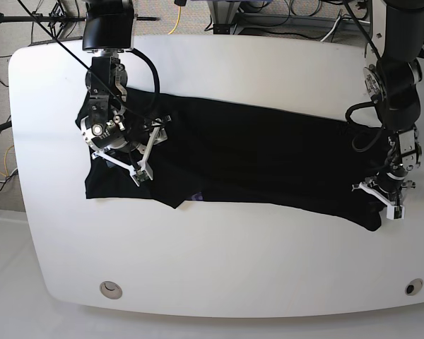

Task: Fold the T-shirt properly
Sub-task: 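Hold both shirt ends with both grippers, adjusting the left gripper's grip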

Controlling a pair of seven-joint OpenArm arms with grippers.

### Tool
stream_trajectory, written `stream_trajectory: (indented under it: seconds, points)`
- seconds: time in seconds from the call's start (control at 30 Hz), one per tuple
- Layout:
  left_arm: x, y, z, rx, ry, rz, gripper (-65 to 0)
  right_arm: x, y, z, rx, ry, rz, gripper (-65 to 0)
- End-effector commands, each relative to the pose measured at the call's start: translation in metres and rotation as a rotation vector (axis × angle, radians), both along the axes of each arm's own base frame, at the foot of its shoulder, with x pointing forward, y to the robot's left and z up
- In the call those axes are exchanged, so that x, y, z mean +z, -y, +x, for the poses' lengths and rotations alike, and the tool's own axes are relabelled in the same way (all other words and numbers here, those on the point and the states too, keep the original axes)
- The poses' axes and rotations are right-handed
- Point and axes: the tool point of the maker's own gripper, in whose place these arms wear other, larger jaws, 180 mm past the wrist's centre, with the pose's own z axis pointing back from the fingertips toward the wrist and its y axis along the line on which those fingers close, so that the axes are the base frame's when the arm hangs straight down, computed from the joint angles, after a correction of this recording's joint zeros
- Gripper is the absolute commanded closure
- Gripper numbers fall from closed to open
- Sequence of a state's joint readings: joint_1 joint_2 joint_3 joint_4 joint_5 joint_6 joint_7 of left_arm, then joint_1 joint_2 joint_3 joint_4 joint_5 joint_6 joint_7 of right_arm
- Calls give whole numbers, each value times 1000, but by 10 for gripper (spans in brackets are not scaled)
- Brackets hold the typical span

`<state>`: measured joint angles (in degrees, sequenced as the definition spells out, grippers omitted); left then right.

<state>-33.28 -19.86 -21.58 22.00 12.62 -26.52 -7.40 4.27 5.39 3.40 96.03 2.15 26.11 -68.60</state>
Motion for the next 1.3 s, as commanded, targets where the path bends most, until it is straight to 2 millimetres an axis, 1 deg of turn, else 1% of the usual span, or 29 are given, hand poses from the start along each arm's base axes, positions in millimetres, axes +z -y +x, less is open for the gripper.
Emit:
stream_trajectory:
  seconds: [0.0, 0.07, 0.17, 1.0, 1.07, 1.13, 1.27]
  points:
    - [33, -11, 18, 14, 92, 17, -126, 13, 0, 12, 1, 51, 6, -436]
    - [34, -11, 19, 14, 93, 17, -126, 13, 0, 12, 1, 51, 6, -436]
    - [36, -17, 18, 20, 95, 26, -126, 13, 0, 12, 3, 51, 7, -436]
    - [33, -17, 15, 14, 86, 27, -123, 13, -1, 12, 2, 51, 9, -436]
    - [32, -17, 14, 14, 84, 27, -122, 13, -3, 12, 2, 51, 15, -436]
    - [31, -16, 14, 13, 82, 24, -110, 13, -7, 12, 2, 51, 22, -436]
    - [26, -15, 11, 10, 71, 21, -39, 12, -8, 12, 2, 49, 25, -436]
